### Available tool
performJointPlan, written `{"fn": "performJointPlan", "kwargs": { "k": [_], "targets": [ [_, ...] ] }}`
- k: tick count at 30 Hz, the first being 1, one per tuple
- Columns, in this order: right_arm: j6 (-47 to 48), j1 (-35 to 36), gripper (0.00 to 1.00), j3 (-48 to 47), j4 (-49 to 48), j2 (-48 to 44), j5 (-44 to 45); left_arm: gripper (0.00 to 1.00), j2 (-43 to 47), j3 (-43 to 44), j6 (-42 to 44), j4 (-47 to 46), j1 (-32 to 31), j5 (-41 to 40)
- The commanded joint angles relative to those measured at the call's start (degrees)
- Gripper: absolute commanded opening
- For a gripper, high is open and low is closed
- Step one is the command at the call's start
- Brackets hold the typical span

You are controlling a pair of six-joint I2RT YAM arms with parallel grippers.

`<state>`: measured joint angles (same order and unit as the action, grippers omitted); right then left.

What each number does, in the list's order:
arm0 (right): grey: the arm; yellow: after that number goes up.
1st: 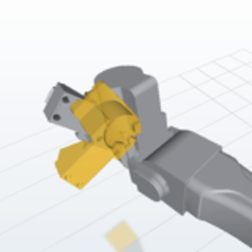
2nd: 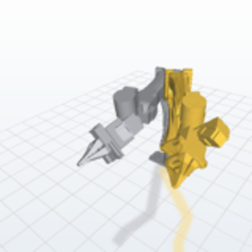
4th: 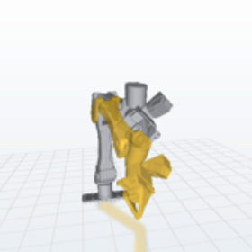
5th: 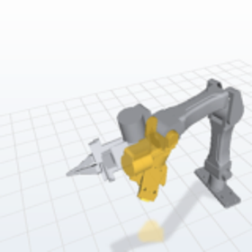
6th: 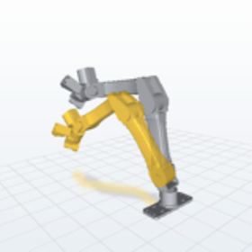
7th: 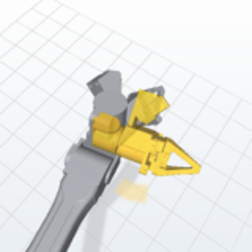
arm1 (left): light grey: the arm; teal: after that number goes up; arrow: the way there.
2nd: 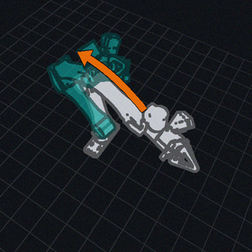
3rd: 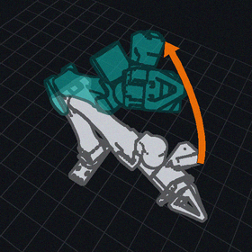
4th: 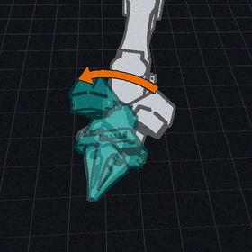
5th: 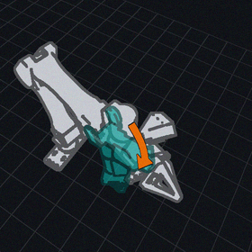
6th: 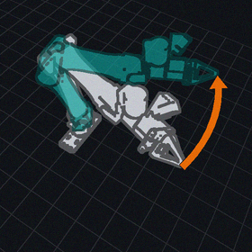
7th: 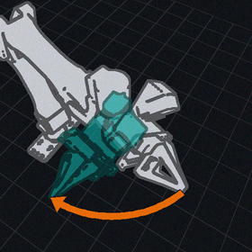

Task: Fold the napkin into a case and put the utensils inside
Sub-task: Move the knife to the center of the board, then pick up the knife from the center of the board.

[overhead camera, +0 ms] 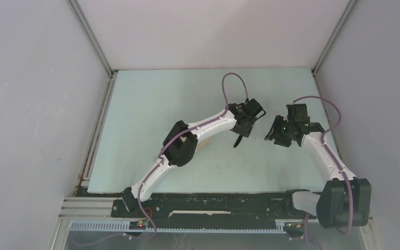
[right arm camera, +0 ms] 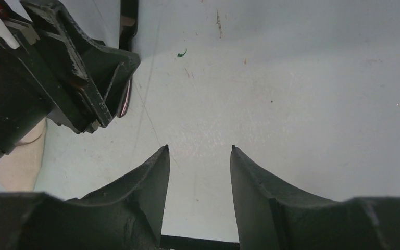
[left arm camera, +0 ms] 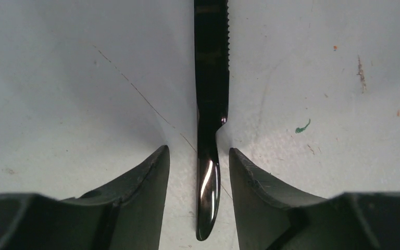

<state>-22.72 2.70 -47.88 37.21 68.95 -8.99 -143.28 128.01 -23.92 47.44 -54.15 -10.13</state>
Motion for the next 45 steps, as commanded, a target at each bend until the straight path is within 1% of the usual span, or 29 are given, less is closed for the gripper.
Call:
{"fn": "performJointPlan", "kwargs": {
  "k": [1,3,4,5,8,10,12,16,19,20,23,26,30,32,35,38,41,45],
  "targets": [
    [1.66,-0.35,0.54,-0.11,-0.55,-2.06,-0.94,0.49,-1.62,3.66,0.32,2.9,-1.03,-2.25],
    [1.87,-0.41,0.54,-0.03,-0.73,-2.06,-1.31,0.46,-2.0,3.69,0.83,3.27,-1.22,-2.53],
    [1.88,-0.5,0.54,0.05,-0.83,-2.13,-1.43,0.43,-2.2,3.77,1.04,3.72,-1.26,-2.67],
    [1.89,-0.56,0.54,0.06,-0.91,-2.19,-1.58,0.39,-2.33,3.75,1.21,4.16,-1.3,-2.75],
    [1.97,-0.77,0.53,0.2,-1.09,-2.32,-2.01,0.21,-2.15,3.08,2.14,5.89,-1.31,-1.97],
    [2.02,-0.95,0.53,0.29,-1.26,-2.45,-2.31,0.14,-0.86,1.2,2.87,6.99,-1.35,-1.28],
    [2.06,-1.1,0.53,0.33,-1.43,-2.6,-2.61,0.11,2.43,-4.14,3.65,6.72,-1.55,-0.69],
    [2.22,-1.46,0.53,0.49,-1.77,-2.76,-3.18,0.09,13.44,-20.27,4.75,4.15,-2.42,0.9],
    [2.24,-1.6,0.53,0.68,-2.01,-2.81,-3.7,0.11,19.81,-29.38,4.58,2.63,-3.25,2.67],
    [2.24,-1.64,0.53,0.68,-2.04,-2.83,-4.02,0.14,21.29,-31.35,4.38,2.59,-3.39,3.53],
    [2.26,-1.69,0.53,0.68,-2.06,-3.18,-4.19,0.32,23.65,-35.13,4.49,2.93,-3.59,7.18],
    [2.39,-1.73,0.53,0.68,-2.25,-3.31,-4.42,0.45,22.72,-34.15,6.42,4.41,-3.62,8.47],
    [2.37,-1.69,0.52,1.0,-2.49,-3.61,-4.64,0.58,18.16,-27.46,9.24,8.18,-3.55,8.04],
    [2.39,-1.73,0.53,1.11,-2.5,-3.94,-4.63,0.59,15.68,-24.08,10.23,10.12,-3.44,7.61],
    [2.37,-1.7,0.52,1.14,-2.5,-4.37,-4.55,0.57,13.04,-21.63,11.12,11.26,-2.76,7.3],
    [2.42,-1.72,0.52,1.21,-2.45,-4.6,-4.63,0.52,11.69,-20.7,12.03,11.69,-1.67,7.04],
    [2.41,-1.79,0.52,1.25,-2.57,-4.71,-4.63,0.5,11.35,-20.44,12.85,12.49,-1.4,5.69],
    [2.39,-1.82,0.52,1.38,-2.78,-4.7,-4.6,0.44,11.32,-21.05,13.0,12.42,-1.47,6.94]
  ]
}}
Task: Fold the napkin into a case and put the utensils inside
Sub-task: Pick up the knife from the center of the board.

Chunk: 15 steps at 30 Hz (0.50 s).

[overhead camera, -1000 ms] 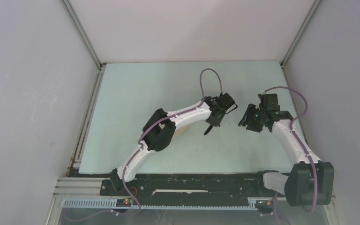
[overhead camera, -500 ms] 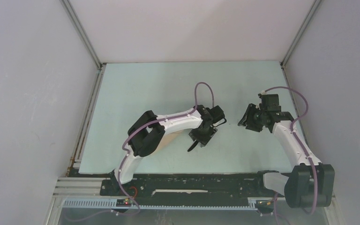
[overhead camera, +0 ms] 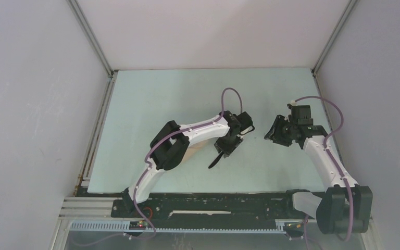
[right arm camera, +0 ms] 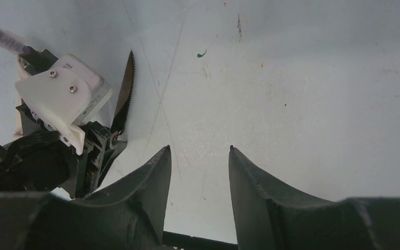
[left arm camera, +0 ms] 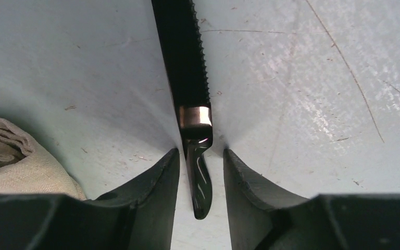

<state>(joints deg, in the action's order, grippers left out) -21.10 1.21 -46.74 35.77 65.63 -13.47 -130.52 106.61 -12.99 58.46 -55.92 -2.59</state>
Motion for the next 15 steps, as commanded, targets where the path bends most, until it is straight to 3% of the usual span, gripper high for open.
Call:
{"fn": "performJointPlan", "kwargs": {
  "k": [1,8,15],
  "targets": [
    [0.78,-0.33,0.52,0.25,-1.32,-1.5,-0.08,0.43,-1.57,0.08,2.09,1.4,0.24,-0.69],
    [0.75,-0.42,0.52,0.25,-1.23,-2.67,0.51,0.4,-2.07,-1.43,3.15,1.05,0.0,-0.63],
    [0.65,-0.38,0.52,0.27,-1.14,-2.87,0.66,0.08,-0.44,-1.53,5.34,-1.78,0.2,-1.43]
  ]
}}
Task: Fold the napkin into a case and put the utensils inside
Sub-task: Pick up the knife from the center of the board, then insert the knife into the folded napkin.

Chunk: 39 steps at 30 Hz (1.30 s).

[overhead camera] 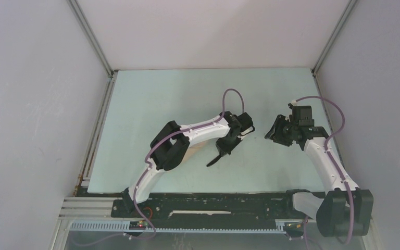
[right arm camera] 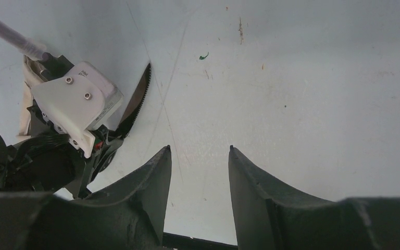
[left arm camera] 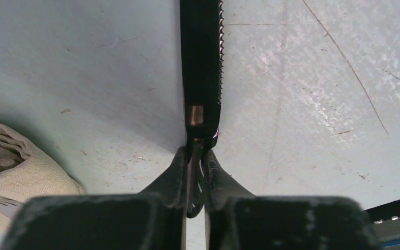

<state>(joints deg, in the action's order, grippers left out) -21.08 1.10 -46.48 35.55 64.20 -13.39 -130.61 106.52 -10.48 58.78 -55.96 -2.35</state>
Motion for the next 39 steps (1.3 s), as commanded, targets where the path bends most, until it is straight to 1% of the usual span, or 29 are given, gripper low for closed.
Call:
{"fn": "performJointPlan", "kwargs": {
  "k": [1,3,9,17,21,24,26,29,31,34,39],
  "targets": [
    [0.64,-0.31,0.52,0.02,-0.89,-1.48,0.63,0.02,0.66,-1.75,2.95,-2.46,0.2,-1.76],
    [0.68,-0.31,0.52,-0.01,-0.91,-1.54,0.6,0.0,3.39,-2.72,3.26,-3.33,0.24,-1.47],
    [0.67,-0.31,0.51,0.32,-1.17,-1.71,0.64,0.0,11.45,-4.45,2.64,-4.04,0.65,-1.45],
    [0.63,-0.31,0.51,0.42,-1.27,-1.72,0.58,0.0,15.65,-5.45,3.68,-2.87,1.39,-1.71],
    [0.69,-0.25,0.51,0.42,-1.27,-1.71,0.34,0.0,18.32,-8.52,6.74,-4.73,4.37,-2.6],
    [0.63,-0.22,0.51,0.44,-1.29,-1.69,0.25,0.0,20.11,-11.19,10.1,-7.77,7.02,-3.06],
    [0.66,-0.22,0.51,0.42,-1.27,-1.74,0.2,0.0,20.75,-12.89,13.05,-9.96,8.48,-2.75],
    [0.62,-0.22,0.51,0.42,-1.31,-1.62,0.17,0.0,20.29,-13.64,14.78,-11.74,10.42,-2.67],
    [0.65,-0.14,0.51,0.59,-1.53,-1.56,0.21,0.0,20.21,-14.29,15.34,-14.04,11.86,-2.79],
    [0.64,-0.14,0.51,0.6,-1.57,-1.45,0.03,0.0,19.37,-13.22,15.61,-14.75,13.63,-1.63],
    [0.67,-0.14,0.51,0.6,-1.61,-1.53,0.07,0.0,18.66,-13.71,16.19,-15.28,14.1,-0.22]
  ]
}}
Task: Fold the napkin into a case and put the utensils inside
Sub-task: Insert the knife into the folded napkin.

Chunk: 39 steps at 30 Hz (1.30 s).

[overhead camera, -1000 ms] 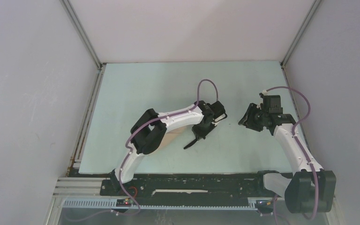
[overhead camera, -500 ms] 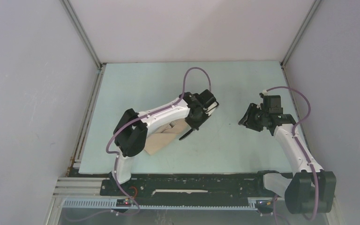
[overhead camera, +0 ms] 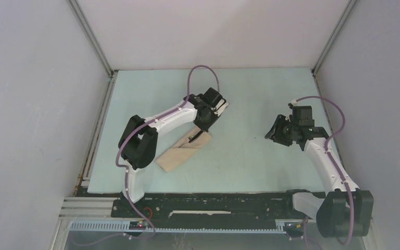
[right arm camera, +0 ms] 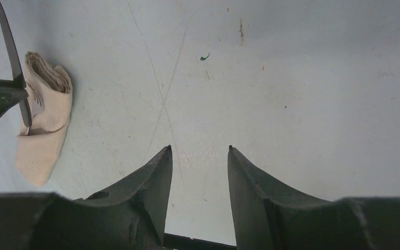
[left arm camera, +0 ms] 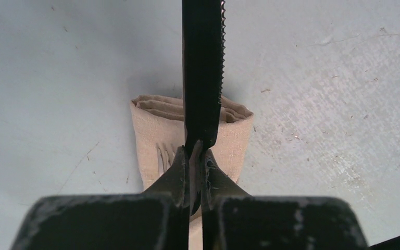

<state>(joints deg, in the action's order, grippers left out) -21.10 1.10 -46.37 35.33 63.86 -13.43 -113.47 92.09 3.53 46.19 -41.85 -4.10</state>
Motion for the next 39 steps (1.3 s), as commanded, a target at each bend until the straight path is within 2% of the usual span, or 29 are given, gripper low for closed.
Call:
{"fn": "performJointPlan", "kwargs": {
  "k": [1,7,39],
  "targets": [
    [0.68,-0.14,0.51,0.49,-1.34,-1.13,0.12,0.0,1.69,-0.07,2.13,-3.22,-0.06,1.55],
    [0.72,-0.02,0.51,0.49,-1.38,-0.93,0.08,0.0,3.9,-4.83,2.41,-6.59,0.04,1.6],
    [0.68,1.5,0.51,0.49,-1.29,-0.49,0.46,0.0,15.97,-21.97,0.49,-8.89,0.02,1.44]
  ]
}}
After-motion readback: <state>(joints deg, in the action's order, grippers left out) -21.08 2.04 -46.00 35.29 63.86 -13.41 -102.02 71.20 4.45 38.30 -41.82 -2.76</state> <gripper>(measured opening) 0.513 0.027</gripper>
